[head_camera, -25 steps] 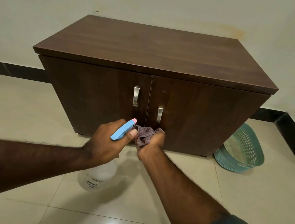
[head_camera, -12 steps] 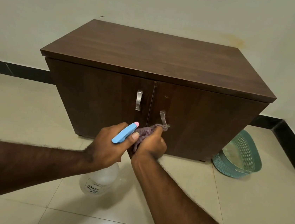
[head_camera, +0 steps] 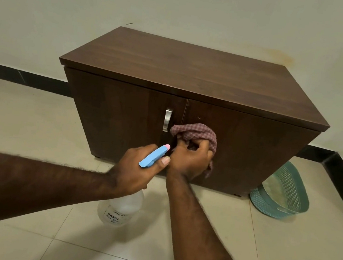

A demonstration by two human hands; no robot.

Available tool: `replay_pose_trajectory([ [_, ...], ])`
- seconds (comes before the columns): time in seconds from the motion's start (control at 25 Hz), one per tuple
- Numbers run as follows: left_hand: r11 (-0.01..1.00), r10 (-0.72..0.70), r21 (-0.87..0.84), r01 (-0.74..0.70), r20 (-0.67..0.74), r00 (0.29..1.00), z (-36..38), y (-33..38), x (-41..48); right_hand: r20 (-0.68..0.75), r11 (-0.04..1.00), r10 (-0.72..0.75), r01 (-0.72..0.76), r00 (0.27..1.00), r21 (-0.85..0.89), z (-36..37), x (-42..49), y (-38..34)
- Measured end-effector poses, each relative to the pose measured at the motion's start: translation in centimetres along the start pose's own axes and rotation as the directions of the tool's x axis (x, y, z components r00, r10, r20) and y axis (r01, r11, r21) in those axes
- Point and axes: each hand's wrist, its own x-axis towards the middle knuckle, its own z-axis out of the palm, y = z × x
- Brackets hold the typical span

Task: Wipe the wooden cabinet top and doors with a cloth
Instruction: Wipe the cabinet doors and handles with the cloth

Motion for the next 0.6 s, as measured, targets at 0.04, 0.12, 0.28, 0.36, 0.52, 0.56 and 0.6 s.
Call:
replay_pose_trajectory([
  [0.04,1.0,-0.01,-0.004,0.01,0.008,1.0,0.0,-0.2,-0.1,-0.007,0.999,-0.014,0.014,1.0,0.049,-0.1,0.1,0.7],
  [0.12,0.999,-0.042,-0.007,0.042,0.038,0.998,0.0,-0.3,-0.4,-0.034,0.994,-0.106,0.107,0.994,0.023,-0.7,0.1,1.2],
  [0.28,0.999,-0.05,0.007,0.05,0.038,0.998,0.3,-0.5,-1.0,0.035,0.922,-0.326,0.325,0.945,-0.212,-1.6,0.3,1.9],
  [0.36,0.999,-0.054,0.003,0.054,0.033,0.998,0.3,-0.5,-1.0,0.107,0.885,-0.377,0.392,0.92,-0.251,-2.2,1.0,2.4],
  [0.52,1.0,-0.03,-0.001,0.03,0.012,0.999,0.4,-0.5,-0.7,0.202,0.969,-0.245,0.244,0.948,0.028,-3.1,2.1,3.1],
  [0.56,1.0,-0.022,0.002,0.022,0.008,1.0,0.4,-0.5,-0.5,0.192,0.978,-0.207,0.196,0.959,0.073,-2.9,2.2,3.1],
  [0.6,1.0,-0.015,0.007,0.015,0.004,1.0,0.4,-0.5,-0.4,0.174,0.982,-0.18,0.168,0.968,0.082,-2.6,2.0,3.2],
])
